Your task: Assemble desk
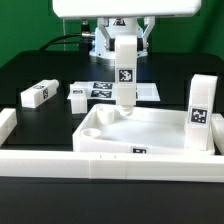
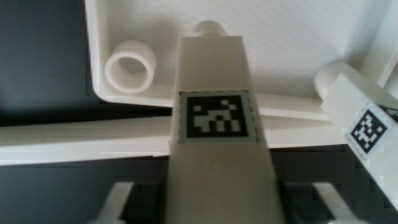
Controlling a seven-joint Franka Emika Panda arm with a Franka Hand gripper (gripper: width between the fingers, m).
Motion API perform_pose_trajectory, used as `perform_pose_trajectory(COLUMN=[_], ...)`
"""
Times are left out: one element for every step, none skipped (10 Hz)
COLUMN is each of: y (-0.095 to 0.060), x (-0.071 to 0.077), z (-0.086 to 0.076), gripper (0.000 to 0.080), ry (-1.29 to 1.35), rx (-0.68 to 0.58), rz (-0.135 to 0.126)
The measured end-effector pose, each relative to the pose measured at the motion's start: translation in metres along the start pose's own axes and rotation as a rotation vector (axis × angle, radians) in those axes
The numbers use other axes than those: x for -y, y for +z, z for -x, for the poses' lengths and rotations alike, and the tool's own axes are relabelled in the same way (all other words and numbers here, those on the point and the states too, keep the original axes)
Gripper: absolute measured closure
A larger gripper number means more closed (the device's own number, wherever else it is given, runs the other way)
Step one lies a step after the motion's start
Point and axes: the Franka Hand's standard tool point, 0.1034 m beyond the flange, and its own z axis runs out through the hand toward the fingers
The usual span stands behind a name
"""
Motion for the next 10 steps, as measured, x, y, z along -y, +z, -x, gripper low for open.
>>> perform_pose_trajectory(y=[0.000,0.001,0.001,0.001,0.001,0.000,0.003,0.003,0.001,0.000], x=[0.000,0.001,0.000,0.000,-0.001,-0.009,-0.019,-0.027,-0.035,-0.036], z=[0.000,0.000,-0.002,-0.001,-0.004,-0.009,-0.009,-0.009,-0.014,-0.016], gripper=[0.0509,0.0509,0.0509,0.0509,0.0509,0.0509,0.0509,0.0509,0.0509,0.0509], ry=[0.001,-0.001,-0.001,-0.001,-0.003,-0.025,-0.032,-0.049,-0.066,-0.071], rx=[-0.002,-0.007,-0.029,-0.026,-0.053,-0.136,-0.169,-0.147,-0.146,-0.150], rz=[0.000,0.001,0.005,0.004,0.009,0.027,0.042,0.044,0.049,0.050])
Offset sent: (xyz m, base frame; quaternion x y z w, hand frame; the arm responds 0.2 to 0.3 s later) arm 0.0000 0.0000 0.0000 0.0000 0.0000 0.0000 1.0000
